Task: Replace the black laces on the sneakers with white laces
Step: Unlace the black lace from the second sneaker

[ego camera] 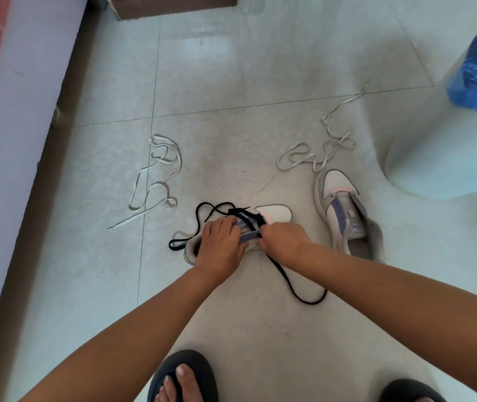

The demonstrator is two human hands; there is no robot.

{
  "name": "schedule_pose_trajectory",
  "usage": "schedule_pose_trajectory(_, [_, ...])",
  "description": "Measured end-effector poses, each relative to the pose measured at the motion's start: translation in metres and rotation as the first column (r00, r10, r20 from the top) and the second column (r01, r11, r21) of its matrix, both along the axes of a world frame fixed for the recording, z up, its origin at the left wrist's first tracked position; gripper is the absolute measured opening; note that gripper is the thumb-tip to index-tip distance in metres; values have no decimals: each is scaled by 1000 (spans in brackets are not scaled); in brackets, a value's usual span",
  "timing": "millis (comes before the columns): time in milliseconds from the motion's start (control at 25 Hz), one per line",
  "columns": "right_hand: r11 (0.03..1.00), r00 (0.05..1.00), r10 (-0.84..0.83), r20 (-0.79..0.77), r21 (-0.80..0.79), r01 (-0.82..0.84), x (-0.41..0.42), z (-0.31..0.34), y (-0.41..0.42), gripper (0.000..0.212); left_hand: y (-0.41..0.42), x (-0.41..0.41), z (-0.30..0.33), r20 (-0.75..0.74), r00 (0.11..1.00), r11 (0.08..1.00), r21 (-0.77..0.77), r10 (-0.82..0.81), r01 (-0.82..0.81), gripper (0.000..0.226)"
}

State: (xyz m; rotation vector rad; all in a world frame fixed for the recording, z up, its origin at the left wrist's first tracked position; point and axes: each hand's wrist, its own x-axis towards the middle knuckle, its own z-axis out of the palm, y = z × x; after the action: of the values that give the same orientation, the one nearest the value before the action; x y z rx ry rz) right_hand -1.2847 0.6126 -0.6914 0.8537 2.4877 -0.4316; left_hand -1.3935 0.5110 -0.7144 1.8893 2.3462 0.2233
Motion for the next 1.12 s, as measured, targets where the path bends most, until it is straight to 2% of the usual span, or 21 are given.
schedule_pose_trajectory(120, [998,999,4,-33,-61,-6,3,-1,-5,23,1,0,2,-22,1000,1000,-1,5,-5,33])
schedule_pose_trajectory(200, [974,992,114,46,-204,-103,17,-2,-6,18,0,-1,1,-34,999,1000,-18,6,-6,34])
schedule_pose_trajectory(240, [936,956,249,156,-293,-196,25,-5,-7,20,0,0,0,-29,1000,1000,-29,4,-5,33])
schedule_pose_trajectory(320, [834,772,491,404,-474,-283,44,-12,-13,31,0,-1,-1,-26,1000,998,-56,12,-13,31])
schedule_pose_trajectory(440, [776,516,584,627,-617,-128,57,-14,-25,28,0,-3,-6,-47,999,994,-104,23,-28,31])
schedule_pose_trajectory(480, [771,492,597,633,-622,-136,58,-13,-28,28,1,-3,-7,-54,998,989,-142,23,-30,34])
schedule_pose_trajectory(520, [782,540,586,605,-597,-180,56,-11,-30,28,1,-4,-9,-58,998,984,-176,19,-29,37])
schedule_pose_trajectory(560, [826,668,517,535,-515,-227,53,-10,-29,28,1,-5,-11,-60,998,981,-190,21,-32,39])
schedule_pose_trajectory(600, [896,828,388,405,-375,-236,48,-7,-22,27,0,-5,-13,-63,998,979,-198,30,-42,41])
schedule_pose_trajectory(640, [957,946,230,227,-231,-177,42,-2,-11,28,0,-3,-12,-66,997,975,-216,39,-53,42])
schedule_pose_trajectory(680, [987,995,83,52,-139,-75,35,2,2,28,0,0,-11,-58,997,971,-232,53,-65,43])
schedule_pose_trajectory(720, [992,995,-48,-83,-117,38,30,5,14,28,0,5,-9,-32,996,967,-239,80,-86,43])
schedule_pose_trajectory(760, [979,975,-168,-149,-145,146,26,6,24,28,-1,10,-6,9,993,964,-239,120,-115,42])
schedule_pose_trajectory(800, [960,958,-244,-149,-176,217,22,5,31,30,-2,15,-4,55,986,960,-243,158,-140,40])
schedule_pose_trajectory(880, [943,965,-261,-12,-215,253,20,-2,31,33,-5,26,3,150,964,944,-282,218,-170,34])
schedule_pose_trajectory(920, [933,964,-263,34,-246,263,20,-7,26,29,-6,30,6,203,947,935,-306,248,-179,32])
schedule_pose_trajectory(960, [914,955,-296,17,-284,288,21,-11,22,24,-7,31,8,260,922,923,-334,286,-192,30])
schedule_pose_trajectory(1040, [850,895,-432,-112,-382,363,25,-14,15,19,-6,25,14,400,837,903,-363,373,-229,28])
schedule_pose_trajectory(1120, [790,812,-554,-184,-425,443,30,-16,12,3,-1,12,17,563,702,895,-352,435,-273,23])
